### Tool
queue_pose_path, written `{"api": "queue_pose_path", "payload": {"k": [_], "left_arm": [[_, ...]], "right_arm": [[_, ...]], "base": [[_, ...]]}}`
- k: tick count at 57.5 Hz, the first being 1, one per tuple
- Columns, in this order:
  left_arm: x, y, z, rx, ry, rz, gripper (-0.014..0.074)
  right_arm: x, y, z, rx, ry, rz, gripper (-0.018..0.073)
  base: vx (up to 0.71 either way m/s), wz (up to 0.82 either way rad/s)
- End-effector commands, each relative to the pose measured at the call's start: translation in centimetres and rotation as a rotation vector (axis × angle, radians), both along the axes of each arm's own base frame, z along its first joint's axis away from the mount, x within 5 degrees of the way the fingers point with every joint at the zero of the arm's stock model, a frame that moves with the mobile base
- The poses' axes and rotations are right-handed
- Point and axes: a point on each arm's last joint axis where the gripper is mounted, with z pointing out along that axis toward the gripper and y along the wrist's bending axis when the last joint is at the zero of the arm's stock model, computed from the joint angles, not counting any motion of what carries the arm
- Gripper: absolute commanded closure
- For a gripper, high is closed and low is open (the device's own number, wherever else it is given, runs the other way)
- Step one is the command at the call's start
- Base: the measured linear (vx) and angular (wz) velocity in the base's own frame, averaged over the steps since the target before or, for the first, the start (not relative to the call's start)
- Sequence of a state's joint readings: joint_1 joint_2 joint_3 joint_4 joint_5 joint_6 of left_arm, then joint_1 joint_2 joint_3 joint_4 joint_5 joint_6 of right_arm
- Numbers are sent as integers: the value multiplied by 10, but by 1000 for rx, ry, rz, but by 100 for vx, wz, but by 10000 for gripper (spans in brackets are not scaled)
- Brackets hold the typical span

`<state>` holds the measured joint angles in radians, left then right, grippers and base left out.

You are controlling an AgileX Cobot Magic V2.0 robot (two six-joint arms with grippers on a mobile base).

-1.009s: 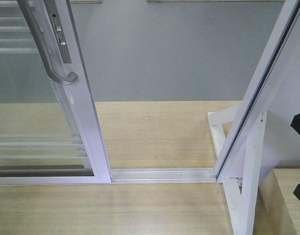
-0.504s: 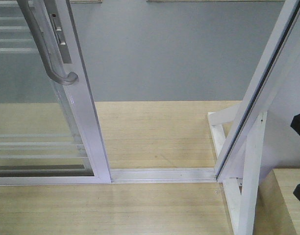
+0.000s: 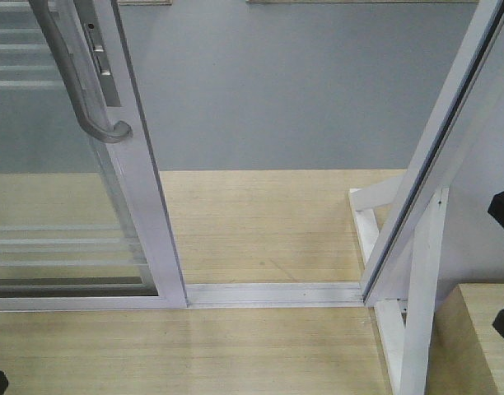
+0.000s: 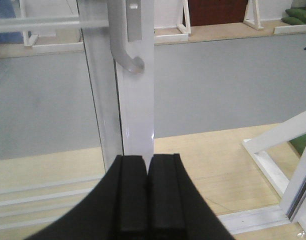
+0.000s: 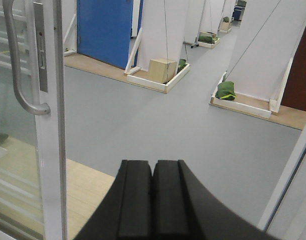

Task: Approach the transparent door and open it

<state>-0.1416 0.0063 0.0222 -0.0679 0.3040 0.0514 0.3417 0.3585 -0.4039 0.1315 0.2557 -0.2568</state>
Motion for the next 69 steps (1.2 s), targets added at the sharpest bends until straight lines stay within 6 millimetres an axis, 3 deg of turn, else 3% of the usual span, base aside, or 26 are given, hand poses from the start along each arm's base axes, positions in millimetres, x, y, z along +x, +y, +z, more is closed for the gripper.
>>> {"api": "queue_pose_path", "payload": {"k": [1,52,59,64,69], "left_arm": [[1,0,-1,-44,-111,12,596],[1,0,-2,-49,-75,11,596],[1,0,-2,-49,-75,11,596],[1,0,-2,-49,-75,11,596],[1,0,-2,-49,-75,11,596]], "right_arm": [[0,-1,17,28,-101,-11,557],[0,-1,17,27,-102,-11,557],[1,-3,18,-67,-151,-23,557],[3,-3,8,-154,-187,-29,557],[2,-3,-21,-158,-189,-23,557]], "base": [[0,0],[0,0],[0,0],[0,0],[0,0]]}}
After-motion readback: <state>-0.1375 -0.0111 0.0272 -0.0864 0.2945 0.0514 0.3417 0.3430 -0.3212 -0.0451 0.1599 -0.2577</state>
